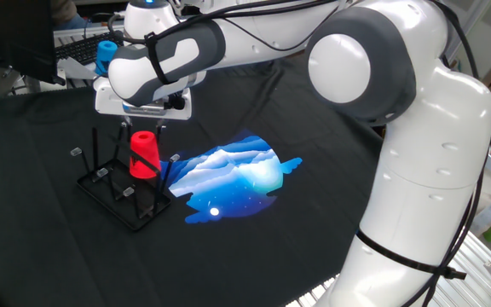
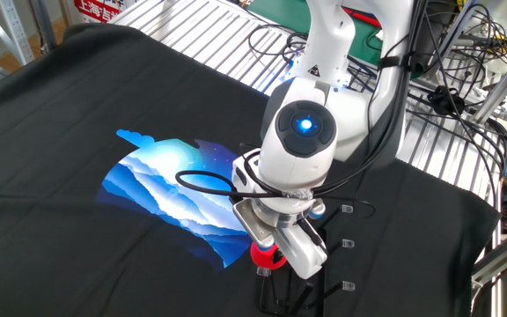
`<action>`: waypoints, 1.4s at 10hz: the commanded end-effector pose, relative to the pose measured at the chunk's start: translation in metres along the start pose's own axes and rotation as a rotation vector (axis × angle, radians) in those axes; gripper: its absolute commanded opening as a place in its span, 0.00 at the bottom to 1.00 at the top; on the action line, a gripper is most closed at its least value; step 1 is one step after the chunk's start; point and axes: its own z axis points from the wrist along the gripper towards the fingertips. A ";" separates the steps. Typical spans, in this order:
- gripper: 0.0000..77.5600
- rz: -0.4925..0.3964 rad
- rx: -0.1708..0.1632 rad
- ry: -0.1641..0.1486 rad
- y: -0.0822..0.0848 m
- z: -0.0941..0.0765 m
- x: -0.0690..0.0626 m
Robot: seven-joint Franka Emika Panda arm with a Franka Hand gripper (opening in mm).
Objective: Take the cup off the cup rack
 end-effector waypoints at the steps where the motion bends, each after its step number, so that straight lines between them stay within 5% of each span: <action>1: 0.02 0.006 0.040 0.028 -0.009 -0.038 0.001; 4: 0.02 0.010 0.044 0.031 -0.007 -0.044 0.003; 7: 0.02 0.004 0.048 0.053 -0.011 -0.075 0.002; 14: 0.02 -0.062 0.051 0.079 -0.032 -0.117 -0.026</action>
